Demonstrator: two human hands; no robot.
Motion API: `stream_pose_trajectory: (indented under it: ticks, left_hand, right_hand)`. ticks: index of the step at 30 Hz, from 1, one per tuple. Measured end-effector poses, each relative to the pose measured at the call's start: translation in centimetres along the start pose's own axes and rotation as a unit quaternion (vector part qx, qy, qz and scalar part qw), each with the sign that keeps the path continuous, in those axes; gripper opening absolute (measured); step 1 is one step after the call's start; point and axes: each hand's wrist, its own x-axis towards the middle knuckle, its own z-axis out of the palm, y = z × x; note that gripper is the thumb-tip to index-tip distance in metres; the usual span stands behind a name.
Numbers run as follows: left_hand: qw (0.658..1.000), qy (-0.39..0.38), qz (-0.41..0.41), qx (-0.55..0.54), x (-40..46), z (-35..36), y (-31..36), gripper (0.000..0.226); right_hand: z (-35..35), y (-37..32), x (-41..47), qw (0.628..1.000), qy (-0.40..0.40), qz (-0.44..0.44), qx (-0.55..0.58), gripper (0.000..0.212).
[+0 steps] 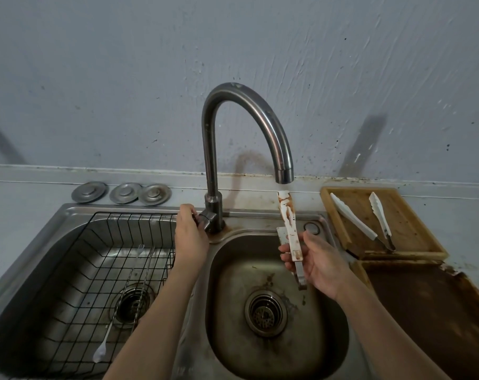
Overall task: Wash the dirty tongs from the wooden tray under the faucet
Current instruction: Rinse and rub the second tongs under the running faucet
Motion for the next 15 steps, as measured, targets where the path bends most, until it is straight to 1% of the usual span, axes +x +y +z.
stream_pose_trajectory:
  ticks: [7,15]
  left_hand:
    - [1.0,0.004,0.002,0.01,-0.13,0.01,0.11,0.024]
    - [1.0,0.003,-0.005,0.001,-0.21,-0.02,-0.09,0.024]
  right_hand:
    - [-0.27,0.14,-0.12,0.998,0.016,-0.017,-0.054,0.024]
    - [-0.06,0.32,-0.05,0.996,0.023,-0.025,-0.081,0.024]
